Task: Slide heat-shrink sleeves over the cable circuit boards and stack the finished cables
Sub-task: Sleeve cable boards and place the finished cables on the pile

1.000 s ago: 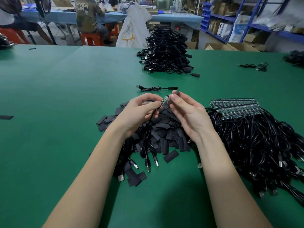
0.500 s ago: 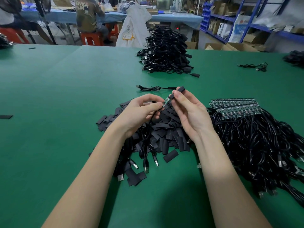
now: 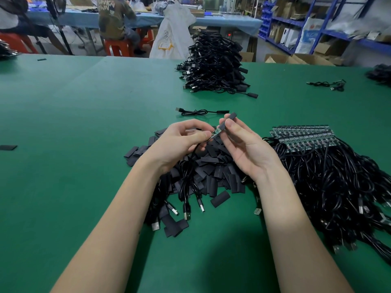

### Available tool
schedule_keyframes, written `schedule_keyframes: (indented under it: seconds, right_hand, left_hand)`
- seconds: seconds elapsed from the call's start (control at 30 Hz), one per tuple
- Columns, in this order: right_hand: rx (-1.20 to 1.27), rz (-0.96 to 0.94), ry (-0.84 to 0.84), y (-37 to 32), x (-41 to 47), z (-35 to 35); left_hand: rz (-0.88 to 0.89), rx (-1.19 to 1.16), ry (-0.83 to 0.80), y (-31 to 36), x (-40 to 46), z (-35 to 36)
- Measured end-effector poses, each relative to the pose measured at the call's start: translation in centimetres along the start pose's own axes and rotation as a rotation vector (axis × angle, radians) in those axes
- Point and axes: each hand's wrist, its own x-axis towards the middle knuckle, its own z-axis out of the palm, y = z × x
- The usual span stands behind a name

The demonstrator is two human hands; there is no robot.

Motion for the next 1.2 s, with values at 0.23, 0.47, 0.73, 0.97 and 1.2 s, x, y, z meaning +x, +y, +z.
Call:
schedule_keyframes:
  seconds: [0.23, 0.47, 0.73, 0.97, 1.2]
  right_hand:
    - [-0.081, -0.024, 0.008, 0.8, 0.0, 0.7]
    - [0.026, -0.074, 0.174, 1.2, 0.2, 1.0]
    - [0.036, -0.077, 0.196, 1.4, 0.1, 1.2]
    - [-0.018, -0.069, 0.166, 1.6, 0.3, 1.2]
    - [-0.039, -0.071, 0.127, 1.3, 0.0, 0.9]
  left_hand:
    - [-0.033, -0.183, 0.035, 0.2, 0.1, 0.5]
    - [0.004, 0.037, 0.086, 0.3, 0.1, 0.4]
    - [0.121, 0.178, 0.135, 0.3, -0.1, 0.5]
    - [0.209, 0.253, 0.162, 0.2, -0.1, 0.5]
    - [0.182, 0.183, 0.146, 0.2, -0.2, 0.6]
